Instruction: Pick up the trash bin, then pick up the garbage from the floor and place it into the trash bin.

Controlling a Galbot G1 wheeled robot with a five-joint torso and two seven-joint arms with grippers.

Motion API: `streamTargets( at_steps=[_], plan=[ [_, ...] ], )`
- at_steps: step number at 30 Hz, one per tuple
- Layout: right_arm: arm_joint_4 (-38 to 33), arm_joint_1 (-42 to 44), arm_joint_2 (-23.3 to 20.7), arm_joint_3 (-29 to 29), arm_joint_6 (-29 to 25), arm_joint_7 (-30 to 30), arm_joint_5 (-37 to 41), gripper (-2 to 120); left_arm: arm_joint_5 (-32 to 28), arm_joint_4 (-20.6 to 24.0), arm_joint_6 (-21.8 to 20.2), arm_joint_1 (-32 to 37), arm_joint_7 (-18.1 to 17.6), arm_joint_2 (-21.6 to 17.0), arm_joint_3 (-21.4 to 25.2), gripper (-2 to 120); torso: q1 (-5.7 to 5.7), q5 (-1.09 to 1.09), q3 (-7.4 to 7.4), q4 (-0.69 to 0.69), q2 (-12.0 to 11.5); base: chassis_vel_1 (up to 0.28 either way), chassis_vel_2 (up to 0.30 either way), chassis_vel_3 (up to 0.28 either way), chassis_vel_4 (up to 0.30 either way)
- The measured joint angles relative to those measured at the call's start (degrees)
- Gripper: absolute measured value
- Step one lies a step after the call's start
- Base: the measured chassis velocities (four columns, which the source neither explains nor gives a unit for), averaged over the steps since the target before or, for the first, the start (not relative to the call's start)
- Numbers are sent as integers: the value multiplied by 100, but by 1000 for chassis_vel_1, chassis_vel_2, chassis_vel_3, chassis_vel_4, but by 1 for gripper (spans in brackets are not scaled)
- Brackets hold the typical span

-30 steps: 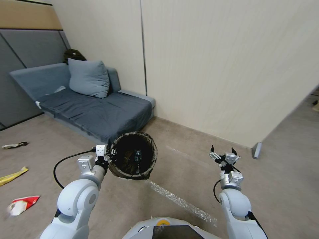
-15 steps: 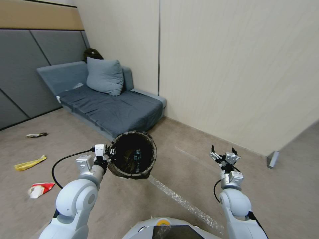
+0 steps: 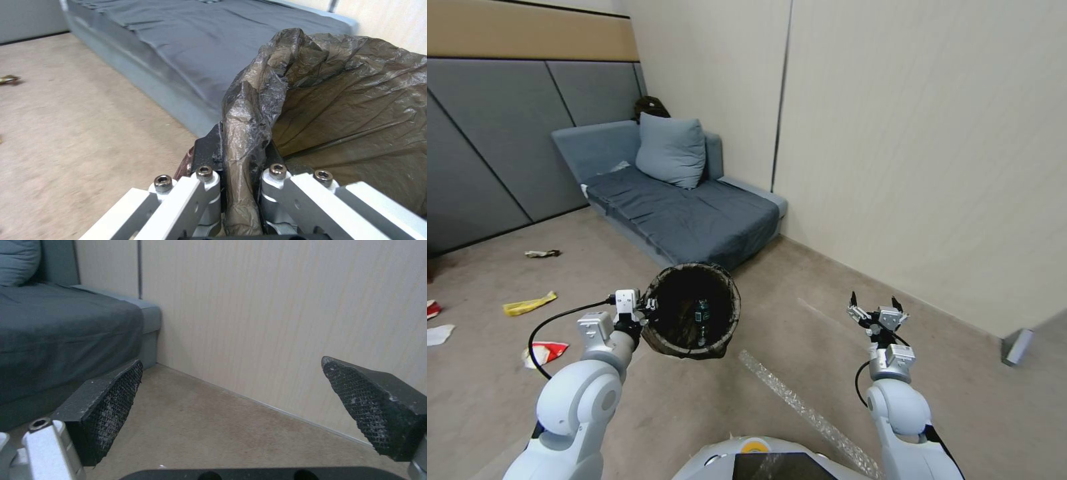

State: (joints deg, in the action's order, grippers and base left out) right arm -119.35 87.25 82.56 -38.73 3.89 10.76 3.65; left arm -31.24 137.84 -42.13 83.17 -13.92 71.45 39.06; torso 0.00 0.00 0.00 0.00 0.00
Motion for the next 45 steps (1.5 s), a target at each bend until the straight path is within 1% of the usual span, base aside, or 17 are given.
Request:
streamTargets(
  at_steps=[14,45],
  plan=[
    [82,-18,17,82,-11,2,-25,100,-40,-3,0,19,-5,-54,-11,5,0,0,0,0,0,66,66,62,60],
    [123,-37,6,93,-49,0,-57,100,-50,4,0,37,35,-7,92,5,-1,0,0,0,0,78,75,83,76]
  ],
)
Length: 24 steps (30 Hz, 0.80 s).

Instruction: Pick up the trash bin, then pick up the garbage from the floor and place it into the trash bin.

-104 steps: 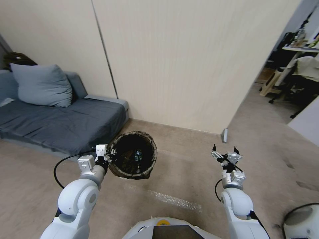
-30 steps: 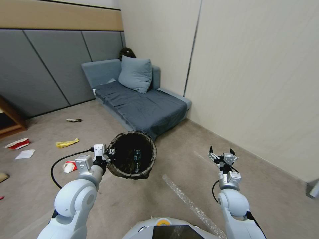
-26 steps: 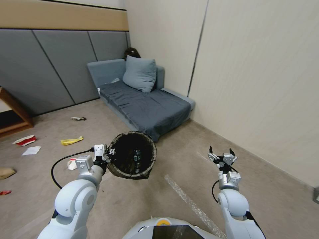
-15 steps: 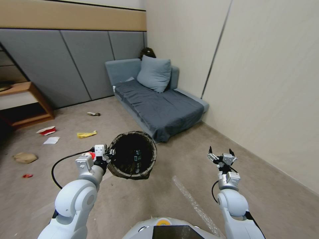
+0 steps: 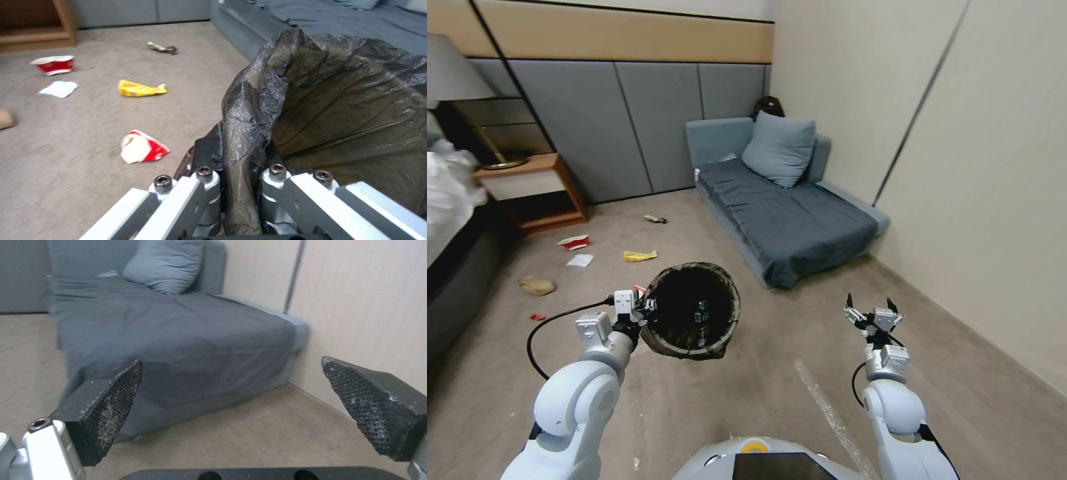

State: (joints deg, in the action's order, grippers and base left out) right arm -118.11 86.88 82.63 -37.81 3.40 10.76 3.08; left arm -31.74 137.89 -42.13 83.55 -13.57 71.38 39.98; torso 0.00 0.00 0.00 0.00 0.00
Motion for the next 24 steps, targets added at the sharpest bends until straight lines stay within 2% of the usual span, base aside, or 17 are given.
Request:
streamTargets(
  at_steps=[24],
  plan=[
    [-12,-10,43,107,3,28,-3,100,-32,-4,0,4,39,-59,104,5,0,0,0,0,0,76,73,74,75]
  ],
)
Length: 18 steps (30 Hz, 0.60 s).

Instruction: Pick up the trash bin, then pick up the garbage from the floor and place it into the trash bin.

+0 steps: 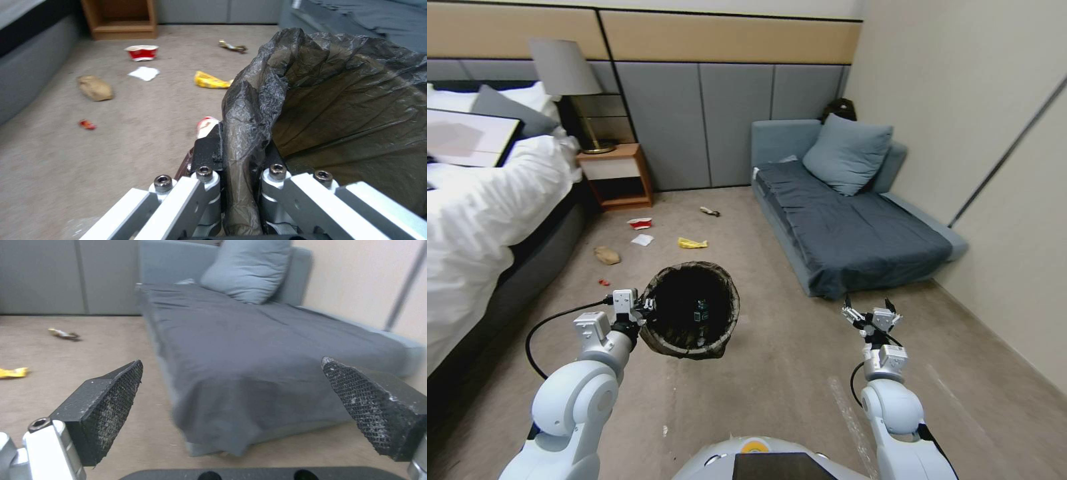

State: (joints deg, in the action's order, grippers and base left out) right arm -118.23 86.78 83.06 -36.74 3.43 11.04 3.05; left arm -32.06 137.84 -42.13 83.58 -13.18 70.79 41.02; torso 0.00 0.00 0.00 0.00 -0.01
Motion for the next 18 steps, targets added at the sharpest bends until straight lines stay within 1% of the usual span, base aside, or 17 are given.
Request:
streamTargets(
  at_steps=[13,18],
  plan=[
    [-5,73,98,24,-21,7,-48,100,-22,-13,0,-4,7,-50,-16,5,0,0,0,-2,0,69,68,65,67],
    [-4,70,111,31,-37,9,-57,100,-34,-17,0,0,7,-68,1,5,0,0,0,0,0,60,55,72,71]
  ],
)
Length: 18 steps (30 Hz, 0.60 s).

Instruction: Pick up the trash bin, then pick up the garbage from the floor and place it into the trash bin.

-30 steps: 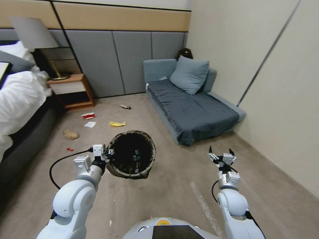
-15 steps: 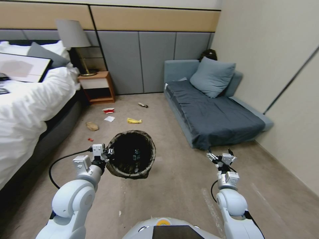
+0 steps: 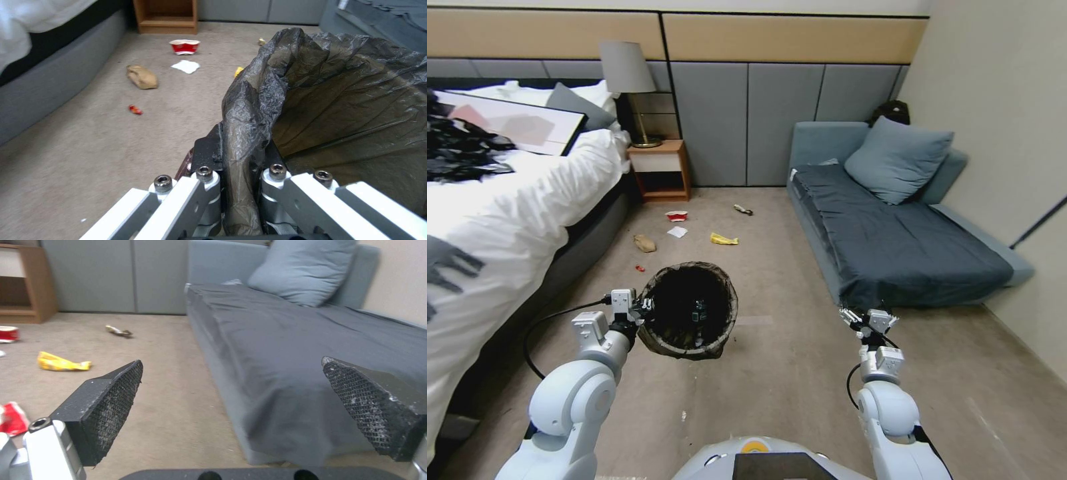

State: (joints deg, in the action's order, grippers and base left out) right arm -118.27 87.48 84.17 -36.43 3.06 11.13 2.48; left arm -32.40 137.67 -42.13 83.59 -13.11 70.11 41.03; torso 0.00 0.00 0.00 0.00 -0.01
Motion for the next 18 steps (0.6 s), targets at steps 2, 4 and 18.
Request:
streamTargets(
  at_steps=[2,4,18],
  plan=[
    [4,-7,15,1,-8,1,-4,100,-9,0,0,-4,-2,7,1,5,0,0,0,0,0,76,59,60,63],
    [6,-7,17,0,-11,1,-4,100,-9,0,0,-4,-2,9,0,5,0,0,0,0,0,84,65,60,51],
    [29,-43,17,-8,-25,8,-7,100,82,-3,0,21,94,60,38,5,1,0,0,-1,0,40,50,36,40]
  ],
)
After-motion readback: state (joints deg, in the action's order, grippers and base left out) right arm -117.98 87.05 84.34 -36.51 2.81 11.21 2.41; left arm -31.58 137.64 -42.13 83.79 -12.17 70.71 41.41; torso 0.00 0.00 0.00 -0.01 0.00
